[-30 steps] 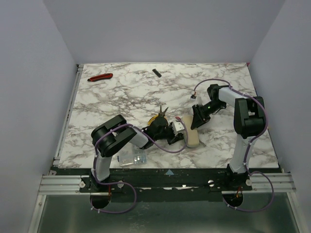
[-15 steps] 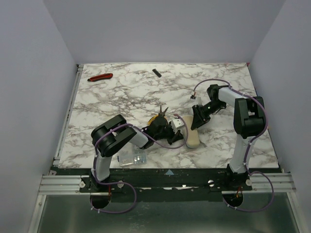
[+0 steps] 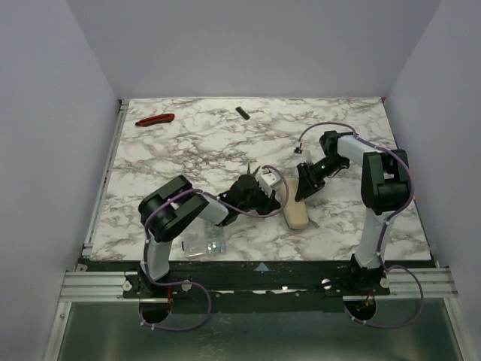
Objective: Open the umbrella
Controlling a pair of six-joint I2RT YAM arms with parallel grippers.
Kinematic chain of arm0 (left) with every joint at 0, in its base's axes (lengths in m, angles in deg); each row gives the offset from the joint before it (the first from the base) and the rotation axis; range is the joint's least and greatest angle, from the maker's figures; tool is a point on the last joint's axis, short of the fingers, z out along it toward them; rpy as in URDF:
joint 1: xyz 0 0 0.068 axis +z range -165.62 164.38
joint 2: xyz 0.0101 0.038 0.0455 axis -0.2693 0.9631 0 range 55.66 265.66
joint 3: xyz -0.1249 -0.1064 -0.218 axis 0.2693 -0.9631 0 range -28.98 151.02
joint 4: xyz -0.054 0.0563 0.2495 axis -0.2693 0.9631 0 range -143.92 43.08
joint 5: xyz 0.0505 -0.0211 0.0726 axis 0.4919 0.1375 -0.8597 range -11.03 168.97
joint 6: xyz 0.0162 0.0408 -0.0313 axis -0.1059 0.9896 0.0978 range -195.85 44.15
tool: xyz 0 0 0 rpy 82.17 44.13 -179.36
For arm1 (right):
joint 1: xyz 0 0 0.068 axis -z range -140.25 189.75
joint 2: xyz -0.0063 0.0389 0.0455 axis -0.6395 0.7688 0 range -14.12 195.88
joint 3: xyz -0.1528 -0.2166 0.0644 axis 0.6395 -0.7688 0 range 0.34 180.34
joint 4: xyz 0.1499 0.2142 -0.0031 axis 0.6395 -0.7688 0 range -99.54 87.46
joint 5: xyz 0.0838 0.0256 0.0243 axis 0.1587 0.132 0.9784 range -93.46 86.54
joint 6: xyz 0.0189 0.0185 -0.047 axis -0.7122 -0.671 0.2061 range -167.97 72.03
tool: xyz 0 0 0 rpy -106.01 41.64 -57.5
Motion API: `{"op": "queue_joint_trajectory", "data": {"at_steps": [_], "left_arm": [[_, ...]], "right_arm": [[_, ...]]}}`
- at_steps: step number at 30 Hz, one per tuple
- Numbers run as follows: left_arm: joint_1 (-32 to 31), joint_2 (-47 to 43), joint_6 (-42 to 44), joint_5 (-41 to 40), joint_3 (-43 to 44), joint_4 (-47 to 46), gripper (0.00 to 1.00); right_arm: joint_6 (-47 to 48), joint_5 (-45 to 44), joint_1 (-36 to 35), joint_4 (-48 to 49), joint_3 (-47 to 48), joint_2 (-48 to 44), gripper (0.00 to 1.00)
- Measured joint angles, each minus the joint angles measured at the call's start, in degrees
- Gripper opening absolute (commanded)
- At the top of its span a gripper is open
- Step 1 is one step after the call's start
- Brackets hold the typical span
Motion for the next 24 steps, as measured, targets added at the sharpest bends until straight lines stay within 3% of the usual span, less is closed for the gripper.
{"op": "queue_joint_trajectory", "data": {"at_steps": [2,5,8,18,24], "left_arm": [[0.0,-0.3,-0.4,-0.7,0.0,0.4,0.03],[0.1,-1.2,0.7,0.3,-1.2,-0.1,0.42],[0.7,-3.4,3.3,3.0,-3.7,-0.7,0.50],[1.6,-5.0,13.8,11.6,-4.8,-1.3,0.52],[1.6,-2.3,15.9,14.0,-1.9,-1.5,0.45]], "right_arm": [[0.1,0.0,-0.1,0.0,0.0,0.0,0.30],[0.5,0.1,-0.2,-0.1,0.0,0.0,0.30],[1.7,0.0,-0.5,-0.9,0.0,0.0,0.30],[8.5,-0.5,-1.4,-4.2,0.0,0.0,0.30],[10.1,-0.7,-1.7,-5.0,-0.1,0.0,0.31]]}}
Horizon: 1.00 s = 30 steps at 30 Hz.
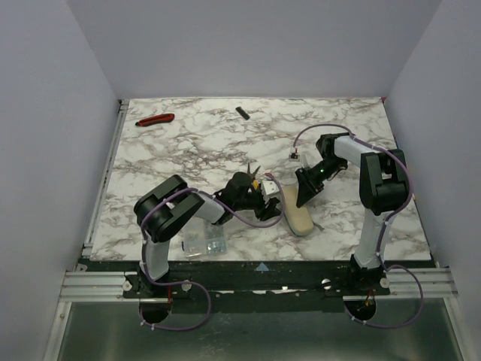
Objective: Open the umbrella
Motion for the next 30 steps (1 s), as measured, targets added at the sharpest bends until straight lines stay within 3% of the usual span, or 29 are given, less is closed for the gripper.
{"op": "queue_joint_trajectory", "data": {"at_steps": [7,14,20,30], "left_arm": [[-0.2,1.5,0.3,1.4,1.1,-0.3,0.28],[-1.9,2.1,-1.7,2.0,1.1,-0.1,0.22],[-2.3,2.1,-5.0,0.9,1.1,-0.2,0.00],[-1.1,2.1,-9.0,-2.8,2.0,2.1,0.00]], "right_arm": [[-0.1,-0.3,0.0,-0.2,0.0,0.0,0.31],[-1.1,-0.5,0.0,-0.1,0.0,0.0,0.31],[-1.8,-0.7,0.0,-0.1,0.0,0.0,0.31],[-1.8,-0.9,0.0,-0.1,0.0,0.0,0.31]]}}
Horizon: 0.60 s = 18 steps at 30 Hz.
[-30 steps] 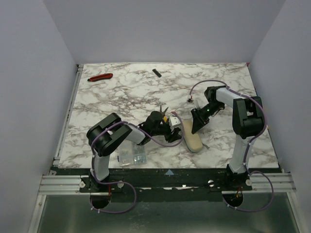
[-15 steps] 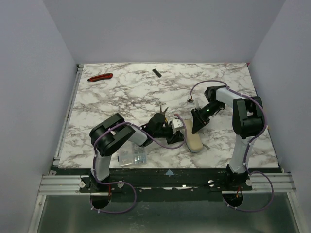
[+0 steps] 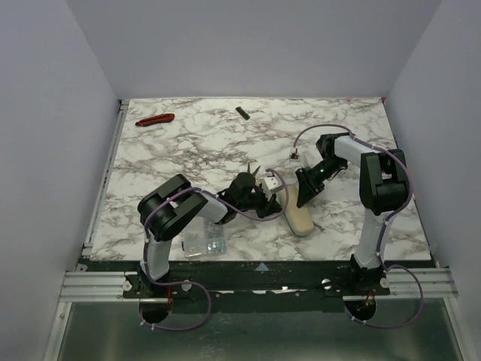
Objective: Open the umbrella
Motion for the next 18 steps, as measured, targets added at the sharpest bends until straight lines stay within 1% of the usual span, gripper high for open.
{"op": "queue_joint_trajectory", "data": {"at_steps": [5,9,11,12,14,15,16,17,18], "left_arm": [[3.1,0.0,-1.3,-1.9,2.2,2.4,0.00],[4.2,-0.1,-3.2,-2.6,2.9,3.5,0.00],[4.3,-0.2,-4.4,-3.3,2.9,4.3,0.00],[4.3,-0.4,-4.8,-3.4,2.8,4.7,0.00],[4.5,-0.8,-5.8,-3.5,2.8,5.7,0.00],[4.5,-1.1,-6.1,-3.5,2.8,6.2,0.00],[4.5,-1.3,-6.2,-3.6,2.7,6.4,0.00],[4.5,-1.6,-6.3,-3.7,2.5,6.5,0.00],[4.5,-2.0,-6.4,-3.7,2.2,6.4,0.00]], "right_arm": [[0.1,-0.1,-0.1,0.0,0.0,0.0,0.30],[0.9,-0.4,-0.8,0.3,0.0,-0.2,0.31],[1.3,-1.0,-1.4,0.6,-0.2,-0.7,0.34],[1.5,-1.4,-1.7,0.8,-0.4,-1.1,0.38],[2.1,-2.5,-2.7,1.4,-1.0,-2.1,0.55],[2.4,-3.1,-3.1,1.8,-1.0,-2.6,0.67],[2.9,-4.0,-3.5,2.3,-0.9,-3.0,0.75],[3.5,-5.3,-3.8,2.8,-0.6,-3.2,0.81],[3.7,-6.7,-4.1,3.5,-0.1,-3.3,0.84]]}}
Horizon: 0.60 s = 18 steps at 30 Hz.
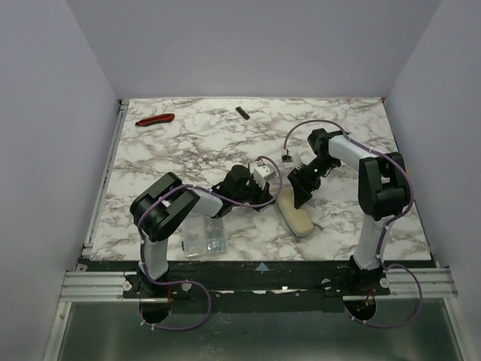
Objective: Open the umbrella
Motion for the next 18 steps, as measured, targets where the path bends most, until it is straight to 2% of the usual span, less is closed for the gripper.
{"op": "queue_joint_trajectory", "data": {"at_steps": [5,8,15,18], "left_arm": [[0.0,-1.8,-0.9,-0.3,-3.1,-1.1,0.00],[-0.5,-2.1,-2.1,-0.2,-4.5,-2.0,0.00],[-2.7,-2.1,-4.5,-0.2,-5.1,-3.1,0.00],[-3.2,-2.1,-5.3,-0.2,-5.1,-3.4,0.00]], "right_arm": [[-1.7,-5.8,-0.7,3.3,2.9,-1.1,0.91],[-2.7,-8.9,-0.7,7.9,1.8,-5.4,0.93],[-3.0,-11.3,-0.6,14.5,-11.4,-25.1,0.97],[-1.6,-11.3,-0.7,17.3,-16.9,-30.1,0.97]]}}
